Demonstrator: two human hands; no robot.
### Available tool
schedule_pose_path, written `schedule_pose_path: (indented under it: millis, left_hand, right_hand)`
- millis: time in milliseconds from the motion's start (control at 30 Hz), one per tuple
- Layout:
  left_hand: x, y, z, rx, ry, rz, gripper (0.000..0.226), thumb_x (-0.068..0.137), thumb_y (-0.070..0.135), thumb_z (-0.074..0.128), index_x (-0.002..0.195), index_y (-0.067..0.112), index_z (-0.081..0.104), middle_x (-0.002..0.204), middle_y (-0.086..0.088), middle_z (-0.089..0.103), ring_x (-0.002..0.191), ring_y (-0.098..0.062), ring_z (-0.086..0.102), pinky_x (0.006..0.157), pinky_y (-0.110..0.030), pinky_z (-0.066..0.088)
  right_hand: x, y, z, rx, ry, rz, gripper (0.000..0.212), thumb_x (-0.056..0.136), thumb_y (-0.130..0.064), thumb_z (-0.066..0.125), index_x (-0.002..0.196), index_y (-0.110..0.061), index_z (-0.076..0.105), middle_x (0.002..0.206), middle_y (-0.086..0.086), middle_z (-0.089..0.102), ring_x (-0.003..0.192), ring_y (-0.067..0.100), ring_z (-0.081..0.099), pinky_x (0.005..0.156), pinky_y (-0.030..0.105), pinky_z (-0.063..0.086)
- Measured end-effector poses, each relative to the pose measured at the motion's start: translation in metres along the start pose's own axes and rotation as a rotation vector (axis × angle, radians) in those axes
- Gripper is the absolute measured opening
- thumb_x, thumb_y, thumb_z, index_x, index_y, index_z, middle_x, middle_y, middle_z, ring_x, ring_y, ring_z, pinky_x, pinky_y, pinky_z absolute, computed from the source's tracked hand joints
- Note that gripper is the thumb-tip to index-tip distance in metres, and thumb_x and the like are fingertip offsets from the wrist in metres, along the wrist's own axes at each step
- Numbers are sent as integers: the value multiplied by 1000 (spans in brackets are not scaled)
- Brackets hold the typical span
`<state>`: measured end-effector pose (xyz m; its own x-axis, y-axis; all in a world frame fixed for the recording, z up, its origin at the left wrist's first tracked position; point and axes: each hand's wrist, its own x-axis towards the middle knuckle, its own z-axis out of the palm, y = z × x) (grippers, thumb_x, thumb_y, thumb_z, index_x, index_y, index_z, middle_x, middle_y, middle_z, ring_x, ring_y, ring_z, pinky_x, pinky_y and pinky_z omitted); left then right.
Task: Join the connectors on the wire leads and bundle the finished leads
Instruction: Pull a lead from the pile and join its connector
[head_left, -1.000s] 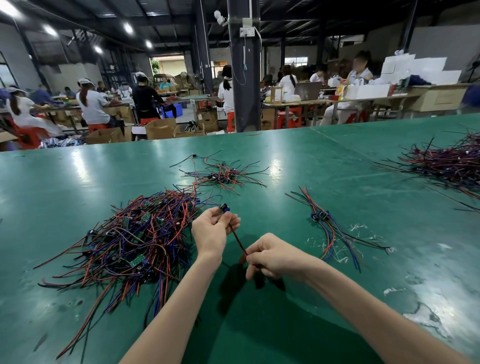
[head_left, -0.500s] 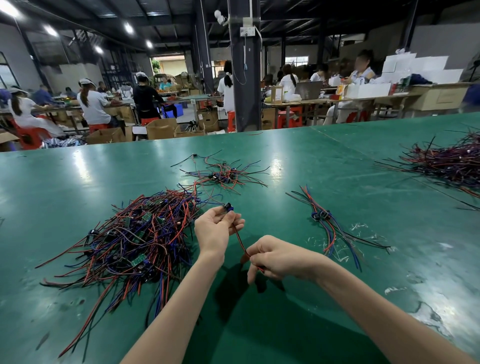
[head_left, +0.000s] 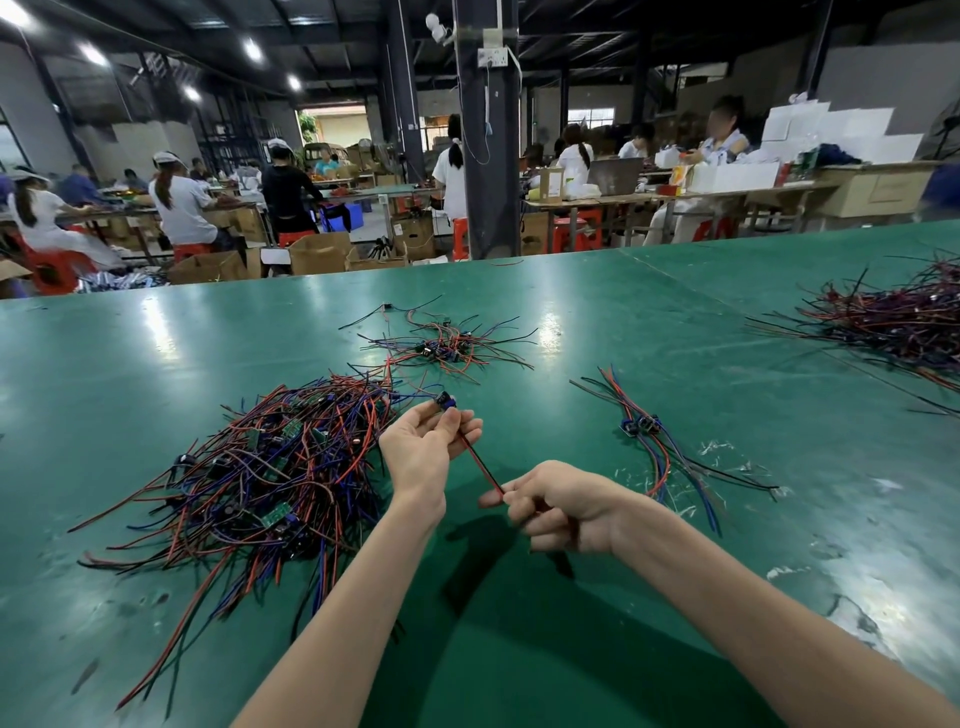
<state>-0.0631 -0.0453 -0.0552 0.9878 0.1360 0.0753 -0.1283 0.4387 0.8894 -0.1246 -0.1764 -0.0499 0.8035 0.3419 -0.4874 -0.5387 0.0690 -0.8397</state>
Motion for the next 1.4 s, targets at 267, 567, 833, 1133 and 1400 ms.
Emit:
schedule_pose_path:
  millis: [267,567,833,1133,1400]
  left_hand:
    - [3,-1,-2,-33,-26,-76,6,90,-7,54,88,-2,57,70,-12,67,55,-16,68,54,-20,55]
    - [-5,-2,4,-82,-222,-287,2,90,-4,55,90,-3,57,70,-10,72,63,-17,71,57,-22,57]
    - [-16,-19,11,95,-398,-297,13,89,4,58,102,6,60,79,-1,74,69,-9,68,65,-23,56]
    - [-17,-15,13,19,-422,-414,35,92,10,56,126,7,51,119,-8,58,110,-24,55,86,-38,54]
    - [-8,-15,5,13,-346,-422,22,93,9,54,114,4,59,116,-12,64,101,-25,63,78,-35,56]
  right_hand:
    - [-7,-2,-8,-196,-255,-100,20,102,-7,34,112,-5,50,55,0,60,25,-1,24,28,12,23]
    - [-12,-20,-38,-416,-6,-205,52,90,-52,48,116,-8,57,98,14,73,32,4,22,33,15,17]
    - [5,-6,-27,-193,267,-428,3,89,-13,64,91,-11,66,77,12,58,31,0,35,30,12,20]
    - [-10,-32,-55,-210,656,-658,14,91,-2,58,79,-4,62,68,8,64,35,3,45,34,15,32]
    - [-33,-33,-111,-679,1113,-328,21,79,-5,61,62,-8,72,64,11,68,59,22,57,57,25,40]
